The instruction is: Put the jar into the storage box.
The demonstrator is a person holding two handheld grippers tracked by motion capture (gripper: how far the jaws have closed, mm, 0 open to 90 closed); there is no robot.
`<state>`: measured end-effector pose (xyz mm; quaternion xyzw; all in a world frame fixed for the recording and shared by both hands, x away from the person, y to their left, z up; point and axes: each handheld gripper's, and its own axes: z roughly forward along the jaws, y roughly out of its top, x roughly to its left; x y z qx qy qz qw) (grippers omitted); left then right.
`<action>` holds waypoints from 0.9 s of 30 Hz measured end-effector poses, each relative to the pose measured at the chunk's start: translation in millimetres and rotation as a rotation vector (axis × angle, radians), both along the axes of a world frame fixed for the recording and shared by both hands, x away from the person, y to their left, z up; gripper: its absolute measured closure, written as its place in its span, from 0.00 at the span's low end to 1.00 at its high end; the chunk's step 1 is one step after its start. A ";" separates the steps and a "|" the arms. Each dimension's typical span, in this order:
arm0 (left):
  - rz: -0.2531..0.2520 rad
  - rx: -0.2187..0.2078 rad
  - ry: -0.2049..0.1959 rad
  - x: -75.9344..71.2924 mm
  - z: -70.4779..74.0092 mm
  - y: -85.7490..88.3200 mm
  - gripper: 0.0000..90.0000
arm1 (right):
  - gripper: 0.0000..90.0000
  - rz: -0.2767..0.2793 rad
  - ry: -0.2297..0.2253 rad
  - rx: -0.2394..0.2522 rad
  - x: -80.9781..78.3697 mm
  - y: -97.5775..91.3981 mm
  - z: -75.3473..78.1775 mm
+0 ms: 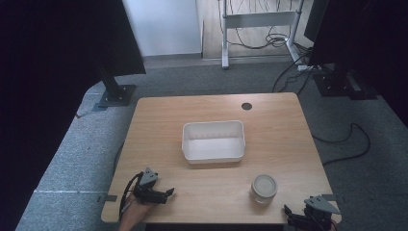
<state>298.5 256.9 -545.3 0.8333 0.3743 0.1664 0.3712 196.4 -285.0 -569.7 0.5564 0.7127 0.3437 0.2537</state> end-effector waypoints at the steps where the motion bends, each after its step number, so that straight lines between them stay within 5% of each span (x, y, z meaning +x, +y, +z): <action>1: -0.003 -0.004 -0.001 -0.4 0.8 -0.7 0.05 | 0.00 0.000 -0.001 0.000 0.0 0.0 0.0; 11: -0.052 -0.050 -0.009 -4.3 5.9 -15.5 0.05 | 0.00 0.003 -0.007 0.003 -0.2 -0.3 -0.7; 27: -0.145 -0.063 -0.041 -8.0 22.9 -48.2 0.04 | 0.00 0.003 -0.017 0.005 -0.4 -0.3 -1.5</action>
